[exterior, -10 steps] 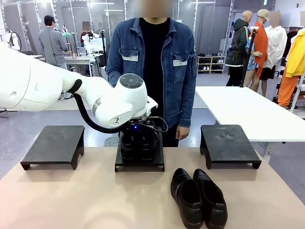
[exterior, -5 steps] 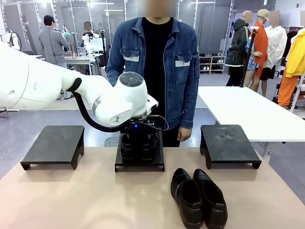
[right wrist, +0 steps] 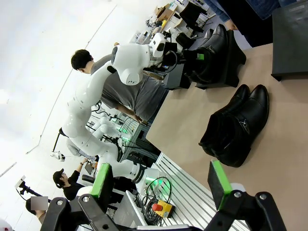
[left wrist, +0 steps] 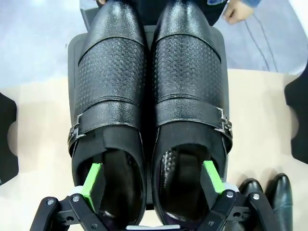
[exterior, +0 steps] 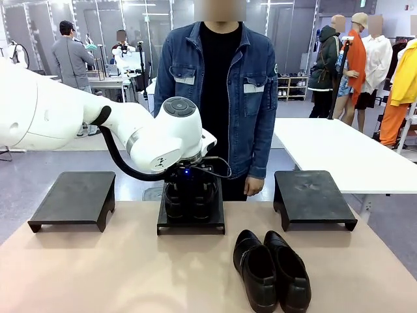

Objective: Place the shoes on the stand as instructed by the person.
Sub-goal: Pick up one pair of Shoes and place it on the Shoes Stand indicated by the person, then pick up another pair of Shoes and place it on the Shoes Stand indicated by the person.

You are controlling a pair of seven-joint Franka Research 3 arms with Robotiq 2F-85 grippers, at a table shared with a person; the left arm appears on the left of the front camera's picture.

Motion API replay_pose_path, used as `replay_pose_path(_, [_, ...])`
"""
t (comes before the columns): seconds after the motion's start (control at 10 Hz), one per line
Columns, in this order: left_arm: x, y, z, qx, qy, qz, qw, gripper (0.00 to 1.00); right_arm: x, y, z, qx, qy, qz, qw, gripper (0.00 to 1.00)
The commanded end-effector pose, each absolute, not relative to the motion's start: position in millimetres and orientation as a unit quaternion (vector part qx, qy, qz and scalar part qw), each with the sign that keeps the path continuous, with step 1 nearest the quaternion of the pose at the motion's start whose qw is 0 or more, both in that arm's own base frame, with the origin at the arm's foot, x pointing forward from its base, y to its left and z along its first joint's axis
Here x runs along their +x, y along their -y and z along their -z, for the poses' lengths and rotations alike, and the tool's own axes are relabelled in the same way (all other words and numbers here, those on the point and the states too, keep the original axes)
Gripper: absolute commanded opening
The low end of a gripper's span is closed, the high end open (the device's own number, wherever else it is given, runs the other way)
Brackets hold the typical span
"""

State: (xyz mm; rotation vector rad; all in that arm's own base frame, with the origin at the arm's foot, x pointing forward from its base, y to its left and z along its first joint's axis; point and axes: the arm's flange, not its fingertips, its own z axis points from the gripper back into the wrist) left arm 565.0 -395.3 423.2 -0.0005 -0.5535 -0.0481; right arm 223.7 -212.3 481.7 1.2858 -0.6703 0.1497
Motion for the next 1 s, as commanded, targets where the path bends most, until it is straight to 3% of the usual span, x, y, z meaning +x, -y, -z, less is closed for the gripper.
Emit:
replay_pose_path(0.0, [566.9, 395.7, -422.5, 0.002, 0.277, 0.028, 0.96, 1.0, 222.4, 214.0, -482.1, 0.586, 0.312, -0.077, 0.743, 1.0])
replay_pose_path(0.7, [565.1, 395.2, -423.2, 0.0, 0.273, 0.024, 0.962, 1.0, 222.4, 214.0, -482.1, 0.586, 0.312, -0.077, 0.743, 1.0])
replay_pose_path(0.9, [539.2, 369.7, -464.7, -0.009, 0.197, 0.059, 0.979, 1.0, 222.4, 214.0, -482.1, 0.586, 0.312, -0.077, 0.743, 1.0])
